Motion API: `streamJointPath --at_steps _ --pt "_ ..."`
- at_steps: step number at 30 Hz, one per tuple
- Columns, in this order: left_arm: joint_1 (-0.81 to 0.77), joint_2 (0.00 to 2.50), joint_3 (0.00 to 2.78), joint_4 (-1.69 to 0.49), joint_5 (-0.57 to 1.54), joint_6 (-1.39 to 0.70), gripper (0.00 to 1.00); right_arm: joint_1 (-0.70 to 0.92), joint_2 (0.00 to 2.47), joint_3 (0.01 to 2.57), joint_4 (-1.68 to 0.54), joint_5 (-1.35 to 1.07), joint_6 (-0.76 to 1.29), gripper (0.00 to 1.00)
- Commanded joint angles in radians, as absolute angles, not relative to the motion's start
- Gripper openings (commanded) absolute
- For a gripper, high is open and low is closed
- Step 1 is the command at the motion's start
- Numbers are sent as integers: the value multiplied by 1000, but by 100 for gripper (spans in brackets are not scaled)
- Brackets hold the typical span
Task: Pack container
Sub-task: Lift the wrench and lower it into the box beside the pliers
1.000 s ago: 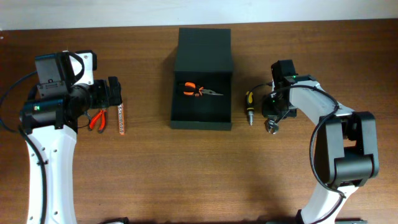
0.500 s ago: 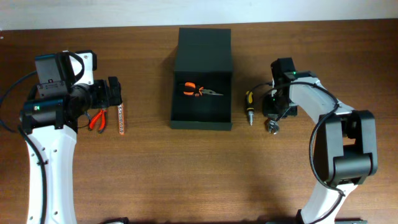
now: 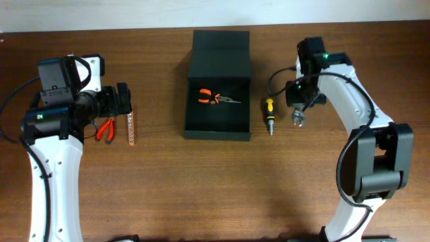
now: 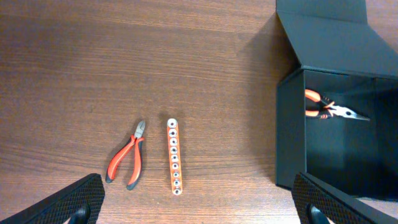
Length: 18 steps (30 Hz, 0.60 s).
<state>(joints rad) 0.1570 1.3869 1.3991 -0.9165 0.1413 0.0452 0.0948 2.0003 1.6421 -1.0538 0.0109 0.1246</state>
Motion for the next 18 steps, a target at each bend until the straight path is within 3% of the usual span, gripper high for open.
streamJointPath --at_steps 1,11,18 --pt "162 1391 1421 -914 134 65 99 128 1985 1753 -1091 8 53 4" --pt "162 1391 1421 -914 134 65 99 276 1981 2048 -1224 -49 -156 4" --pt "162 1391 1421 -914 134 65 99 431 1981 2107 -1239 -105 -374 4"
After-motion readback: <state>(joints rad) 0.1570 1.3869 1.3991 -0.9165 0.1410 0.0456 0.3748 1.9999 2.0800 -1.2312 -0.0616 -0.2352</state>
